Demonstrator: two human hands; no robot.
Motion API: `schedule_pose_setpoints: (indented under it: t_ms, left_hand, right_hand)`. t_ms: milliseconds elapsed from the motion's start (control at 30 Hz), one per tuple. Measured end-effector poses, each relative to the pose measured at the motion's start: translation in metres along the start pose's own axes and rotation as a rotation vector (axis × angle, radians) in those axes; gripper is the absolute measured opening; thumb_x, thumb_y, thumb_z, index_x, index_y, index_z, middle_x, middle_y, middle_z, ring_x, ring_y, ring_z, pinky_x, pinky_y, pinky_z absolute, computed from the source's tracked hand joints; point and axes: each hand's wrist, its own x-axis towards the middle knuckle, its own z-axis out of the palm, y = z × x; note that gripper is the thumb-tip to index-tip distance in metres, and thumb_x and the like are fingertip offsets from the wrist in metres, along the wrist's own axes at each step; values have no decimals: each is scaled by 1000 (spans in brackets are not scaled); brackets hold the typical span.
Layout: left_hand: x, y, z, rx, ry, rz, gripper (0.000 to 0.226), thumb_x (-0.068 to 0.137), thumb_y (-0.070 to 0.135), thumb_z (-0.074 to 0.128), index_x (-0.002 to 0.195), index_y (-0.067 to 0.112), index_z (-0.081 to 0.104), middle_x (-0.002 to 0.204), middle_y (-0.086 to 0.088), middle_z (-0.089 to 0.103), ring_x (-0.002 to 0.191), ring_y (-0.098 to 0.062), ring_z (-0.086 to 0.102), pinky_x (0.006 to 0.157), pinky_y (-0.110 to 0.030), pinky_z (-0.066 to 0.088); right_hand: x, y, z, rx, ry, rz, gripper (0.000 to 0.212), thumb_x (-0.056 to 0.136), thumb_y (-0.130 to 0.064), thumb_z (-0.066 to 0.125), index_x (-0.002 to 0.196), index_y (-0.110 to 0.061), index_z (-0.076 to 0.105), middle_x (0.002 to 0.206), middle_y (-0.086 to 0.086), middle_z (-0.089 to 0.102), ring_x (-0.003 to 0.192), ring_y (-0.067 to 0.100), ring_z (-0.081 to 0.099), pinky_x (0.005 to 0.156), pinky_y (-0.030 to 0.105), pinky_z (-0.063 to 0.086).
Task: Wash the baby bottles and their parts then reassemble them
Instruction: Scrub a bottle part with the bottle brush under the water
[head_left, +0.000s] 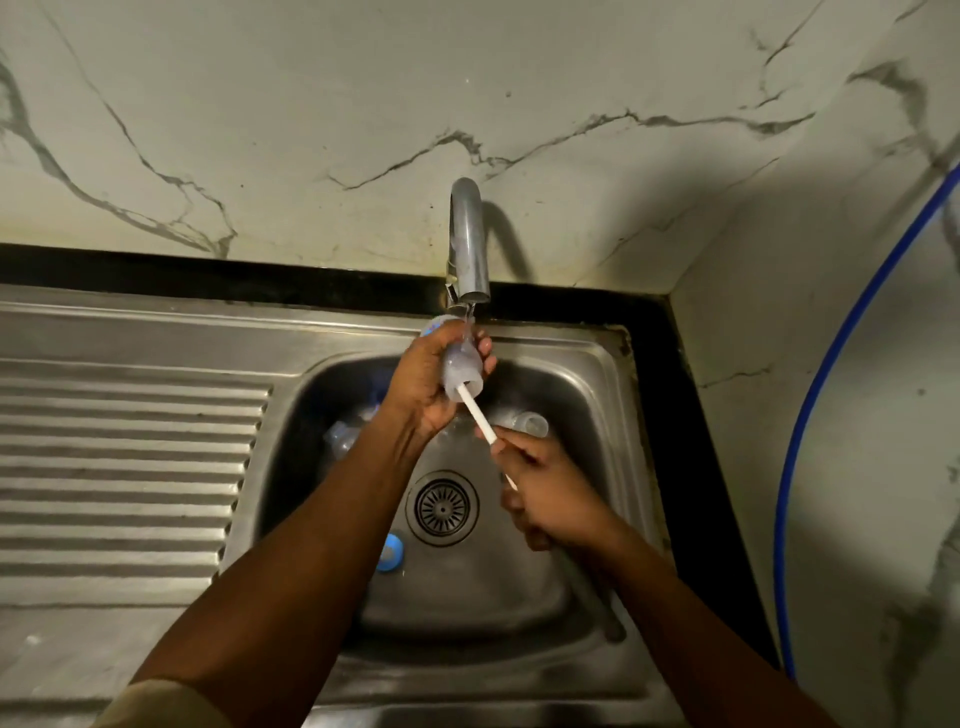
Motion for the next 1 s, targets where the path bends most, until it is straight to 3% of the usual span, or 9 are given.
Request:
schedule_pose_setpoints:
  t_ms: [100,233,300,400,533,633,767,867,1000]
  left_hand:
    - [2,-13,2,460,256,231,37,85,14,78,115,5,59,93,-16,65,77,-25,66,73,-45,61]
    - [7,-7,-10,242,171,189,42,91,26,72,122,2,57,106,-21,59,91,-32,62,88,-53,55]
    - [6,5,-19,80,48,73,57,84,31,78,128,3,56,110,-19,59,97,-32,63,96,-56,51]
    - [2,15,-10,-117,-86,-52,58,84,29,73,131,2,52,117,-19,59,110,-35,63,105,-55,48]
    - [4,4,-4,113,82,33,44,79,18,79,115,0,60,92,-14,62,75,-22,65,68,-37,60]
    - [5,-10,-2,364,274,150,46,82,24,80,116,-1,62,97,-16,62,83,-29,64,77,-46,60]
    - [1,2,-12,238,107,79,36,86,26,69,113,4,59,95,-18,56,82,-31,61,82,-48,55]
    - [-3,15,-25,-16,-52,-45,49,84,25,77,124,6,55,101,-13,62,86,-25,66,105,-52,47]
    - [-7,13,-13,-28,-30,-7,29,86,16,71,109,2,63,95,-12,67,89,-25,65,91,-42,58]
  right_hand:
    - [14,19,0,-783,321,-180,30,105,-34,37,131,-32,52,92,7,63,82,29,63,70,34,48]
    - [12,6,1,-227,173,-138,23,105,-31,41,110,-35,62,68,1,49,48,14,45,45,25,39]
    - [1,-6,-8,279,-97,8,26,106,-33,42,117,-37,65,60,0,36,39,8,29,38,15,25]
    - [-15,-11,-8,458,-333,59,31,106,-36,41,130,-37,61,58,-2,31,40,5,25,36,12,21]
    - [5,11,-9,-221,85,-79,30,105,-34,42,129,-37,61,67,2,53,54,17,52,48,26,43]
    - [16,24,-10,-699,303,-164,30,104,-35,40,126,-33,59,99,8,66,88,28,64,81,41,55]
    - [6,10,-4,-192,120,-142,23,106,-33,41,100,-35,63,63,1,47,44,11,42,45,27,40]
    - [-12,-6,-11,357,-281,57,28,106,-37,42,125,-36,63,57,-1,32,39,6,26,37,13,22]
    - [-6,8,-3,267,-218,28,31,107,-36,41,132,-38,59,60,1,37,42,7,30,38,16,27]
